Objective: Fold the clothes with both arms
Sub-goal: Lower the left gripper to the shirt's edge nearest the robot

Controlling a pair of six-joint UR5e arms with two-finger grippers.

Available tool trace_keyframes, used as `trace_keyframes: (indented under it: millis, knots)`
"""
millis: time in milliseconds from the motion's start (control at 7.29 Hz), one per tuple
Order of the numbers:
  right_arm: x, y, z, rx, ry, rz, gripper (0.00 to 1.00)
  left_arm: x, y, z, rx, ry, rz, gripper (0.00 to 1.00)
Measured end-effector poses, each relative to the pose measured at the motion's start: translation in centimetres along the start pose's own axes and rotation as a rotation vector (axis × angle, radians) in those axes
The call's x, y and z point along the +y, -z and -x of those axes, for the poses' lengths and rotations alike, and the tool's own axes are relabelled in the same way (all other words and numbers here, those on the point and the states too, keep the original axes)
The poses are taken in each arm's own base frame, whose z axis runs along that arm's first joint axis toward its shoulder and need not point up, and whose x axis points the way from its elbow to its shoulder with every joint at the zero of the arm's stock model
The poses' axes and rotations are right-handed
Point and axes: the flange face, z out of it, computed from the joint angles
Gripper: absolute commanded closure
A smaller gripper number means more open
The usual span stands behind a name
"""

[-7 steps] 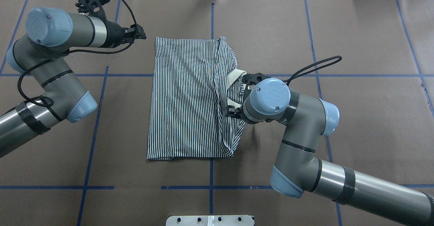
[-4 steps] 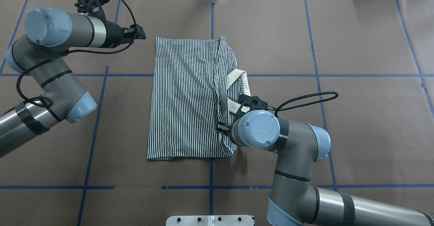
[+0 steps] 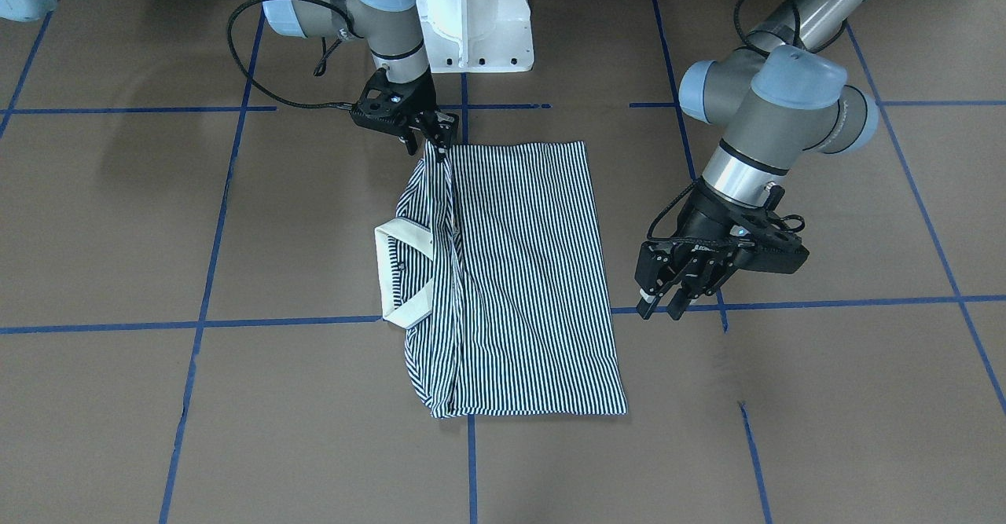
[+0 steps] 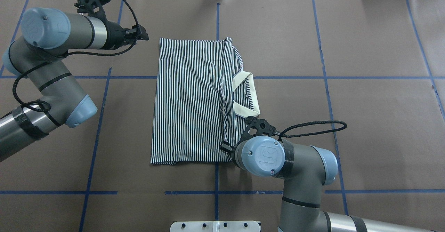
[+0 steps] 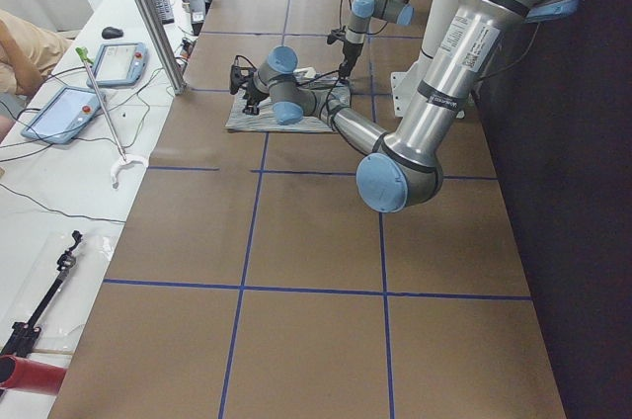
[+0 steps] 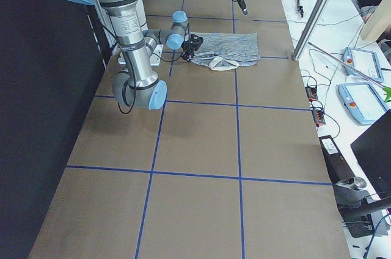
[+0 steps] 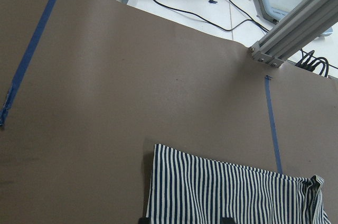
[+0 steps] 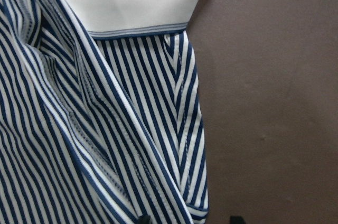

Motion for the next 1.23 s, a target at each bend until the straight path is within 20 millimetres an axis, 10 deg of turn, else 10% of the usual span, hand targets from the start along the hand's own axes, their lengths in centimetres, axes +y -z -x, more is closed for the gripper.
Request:
trace_keyframes:
  millis: [274,1234]
  knots:
    - [0.1,-0.4,-0.2,0.008,-0.004,-0.001,1.0,0.0,0.1,0.0,0.001,0.0,-0.001,0.46]
    - [-2.2,1.0,0.4,-0.013,-0.018,-0.009,1.0,0.1,0.1,0.2,-0.001,0.0,0.0,0.46]
